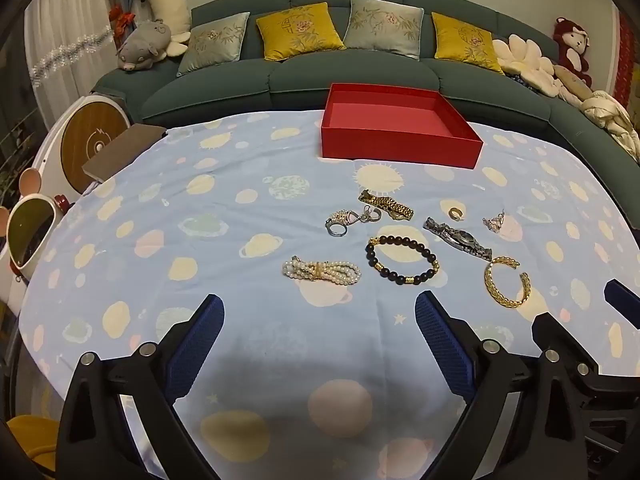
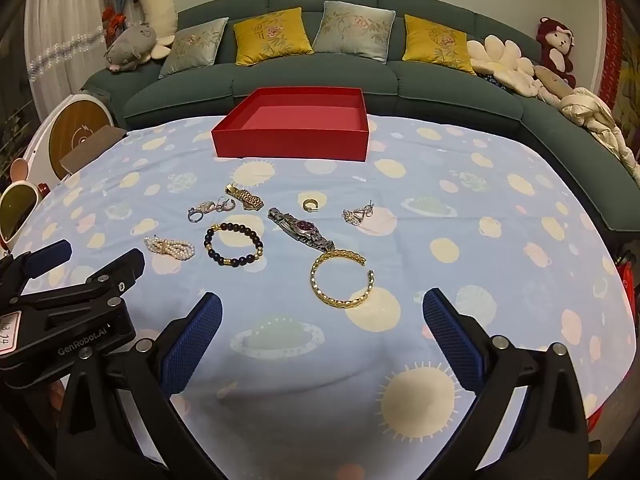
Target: Organize jewelry
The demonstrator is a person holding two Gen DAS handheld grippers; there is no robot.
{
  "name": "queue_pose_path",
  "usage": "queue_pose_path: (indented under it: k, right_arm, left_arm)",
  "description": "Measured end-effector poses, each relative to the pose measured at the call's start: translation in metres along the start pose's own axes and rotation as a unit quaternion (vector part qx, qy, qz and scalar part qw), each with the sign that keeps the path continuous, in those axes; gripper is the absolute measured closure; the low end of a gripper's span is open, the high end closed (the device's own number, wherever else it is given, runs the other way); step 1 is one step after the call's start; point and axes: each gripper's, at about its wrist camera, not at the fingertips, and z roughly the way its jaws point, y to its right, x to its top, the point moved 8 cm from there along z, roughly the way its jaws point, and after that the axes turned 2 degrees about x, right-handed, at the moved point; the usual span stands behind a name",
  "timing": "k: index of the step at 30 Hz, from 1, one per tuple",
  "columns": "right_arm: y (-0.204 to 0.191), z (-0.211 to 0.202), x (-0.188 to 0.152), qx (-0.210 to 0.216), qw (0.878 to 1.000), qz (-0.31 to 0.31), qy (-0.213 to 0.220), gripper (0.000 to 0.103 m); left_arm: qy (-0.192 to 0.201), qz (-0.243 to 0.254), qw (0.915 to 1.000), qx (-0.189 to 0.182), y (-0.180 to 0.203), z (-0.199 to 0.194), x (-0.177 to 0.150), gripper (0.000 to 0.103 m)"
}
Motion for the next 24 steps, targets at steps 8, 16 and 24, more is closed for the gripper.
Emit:
queue_pose_path:
  k: [8,16,24]
  right_arm:
    - [0.004,-0.005,-0.001,0.004,1.000,0.010,0.002,0.005]
    - [0.007,-0.013,0.007,0.003,1.000,0.016,0.005,0.005]
    - [0.009,-0.006,0.001,0.004,1.000,0.018,0.008,0.005]
  left_arm:
    - [0.020,0.004,0.9998,0.002,0.000,-0.008,0.003,0.010]
    - [0.022,0.004,0.9997,0.005,0.007,-0.011,0.004,0.010]
    - [0.023,0.003,0.9997,0.005,0.008,-0.012,0.005,0.010]
